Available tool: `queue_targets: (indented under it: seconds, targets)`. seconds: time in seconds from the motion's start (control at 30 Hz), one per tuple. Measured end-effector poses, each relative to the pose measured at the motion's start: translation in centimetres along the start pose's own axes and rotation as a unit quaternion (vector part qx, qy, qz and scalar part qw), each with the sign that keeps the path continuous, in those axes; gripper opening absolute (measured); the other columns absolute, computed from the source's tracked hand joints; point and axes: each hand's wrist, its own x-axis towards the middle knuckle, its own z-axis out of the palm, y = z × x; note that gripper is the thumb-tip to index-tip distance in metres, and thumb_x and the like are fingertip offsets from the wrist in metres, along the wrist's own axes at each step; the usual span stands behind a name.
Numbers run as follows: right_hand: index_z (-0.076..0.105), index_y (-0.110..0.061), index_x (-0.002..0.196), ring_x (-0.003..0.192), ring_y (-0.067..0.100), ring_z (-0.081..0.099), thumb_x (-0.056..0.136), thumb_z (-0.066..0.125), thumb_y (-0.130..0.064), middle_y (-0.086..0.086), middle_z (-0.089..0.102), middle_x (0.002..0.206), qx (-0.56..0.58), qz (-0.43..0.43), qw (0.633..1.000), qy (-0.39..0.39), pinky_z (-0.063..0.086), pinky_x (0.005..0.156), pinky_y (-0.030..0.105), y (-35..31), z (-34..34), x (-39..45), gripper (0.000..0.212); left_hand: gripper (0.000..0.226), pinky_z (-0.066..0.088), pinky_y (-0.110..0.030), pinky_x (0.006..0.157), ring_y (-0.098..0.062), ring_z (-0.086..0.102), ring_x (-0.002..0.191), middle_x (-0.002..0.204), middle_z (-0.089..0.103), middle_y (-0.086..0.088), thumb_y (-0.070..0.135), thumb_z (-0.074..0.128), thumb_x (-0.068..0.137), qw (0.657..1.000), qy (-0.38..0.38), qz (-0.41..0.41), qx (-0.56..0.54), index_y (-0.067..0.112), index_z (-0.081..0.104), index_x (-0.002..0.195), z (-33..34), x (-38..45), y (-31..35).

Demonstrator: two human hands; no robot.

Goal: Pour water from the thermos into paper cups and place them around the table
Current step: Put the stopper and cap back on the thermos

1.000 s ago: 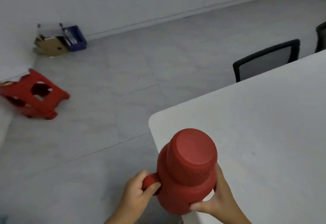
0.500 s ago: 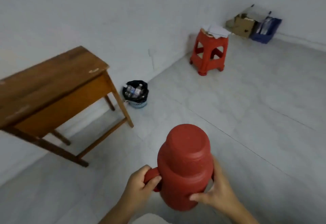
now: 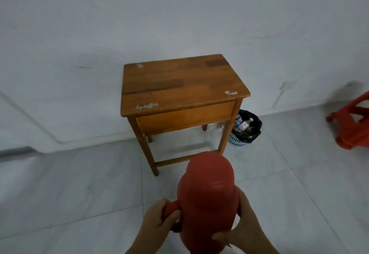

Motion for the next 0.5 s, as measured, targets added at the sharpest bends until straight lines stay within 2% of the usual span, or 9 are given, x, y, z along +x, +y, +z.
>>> queue_targets:
  seconds: [0.1, 0.2, 0.27, 0.4, 0.5]
  targets:
    - [0.031, -0.043, 0.117, 0.112, -0.012, 0.045, 0.023, 0.086, -0.041, -0.02, 0.044, 0.125, -0.022, -0.014, 1.0, -0.008, 0.041, 0.081, 0.005, -2.0, -0.8, 7.2, 0.109, 0.027, 0.05, -0.051, 0.074, -0.038, 0.062, 0.071, 0.062, 0.056, -0.011, 0.002, 0.06, 0.083, 0.999, 0.031, 0.005, -0.015, 0.018, 0.047, 0.064, -1.7, 6.0, 1.9]
    - [0.031, -0.042, 0.115, 0.111, -0.008, 0.045, 0.022, 0.083, -0.044, -0.018, 0.044, 0.123, -0.04, -0.036, 0.999, -0.005, 0.041, 0.083, 0.011, -4.2, -2.0, 15.0, 0.107, 0.028, 0.051, -0.037, 0.07, -0.031, 0.063, 0.069, 0.066, 0.059, -0.011, 0.003, 0.06, 0.084, 0.998, 0.057, 0.019, -0.008, 0.02, 0.047, 0.066, -3.5, 12.6, 4.4]
    - [0.028, -0.041, 0.115, 0.107, -0.014, 0.043, 0.022, 0.081, -0.046, -0.021, 0.04, 0.122, -0.046, -0.05, 0.998, -0.016, 0.041, 0.08, 0.005, -5.9, -2.8, 19.9, 0.108, 0.028, 0.047, -0.022, 0.062, -0.017, 0.059, 0.064, 0.066, 0.057, -0.003, 0.004, 0.06, 0.083, 0.997, 0.072, 0.029, -0.012, 0.024, 0.048, 0.068, -4.8, 16.6, 6.1]
    - [0.025, -0.04, 0.118, 0.108, -0.014, 0.042, 0.02, 0.081, -0.047, -0.021, 0.039, 0.124, -0.051, -0.052, 0.996, -0.043, 0.04, 0.078, 0.003, -8.5, -3.5, 26.7, 0.113, 0.02, 0.044, -0.021, 0.062, -0.017, 0.056, 0.066, 0.071, 0.056, -0.004, 0.018, 0.061, 0.084, 0.997, 0.077, 0.015, -0.003, 0.025, 0.047, 0.071, -7.2, 22.3, 8.2]
    - [0.025, -0.043, 0.116, 0.11, -0.011, 0.042, 0.02, 0.081, -0.047, -0.02, 0.038, 0.125, -0.062, -0.052, 0.996, -0.049, 0.041, 0.084, 0.007, -10.2, -3.8, 31.1, 0.111, 0.029, 0.043, -0.012, 0.057, -0.002, 0.058, 0.058, 0.064, 0.056, 0.006, 0.006, 0.062, 0.082, 0.994, 0.109, 0.024, -0.002, 0.027, 0.048, 0.068, -8.7, 26.1, 9.5]
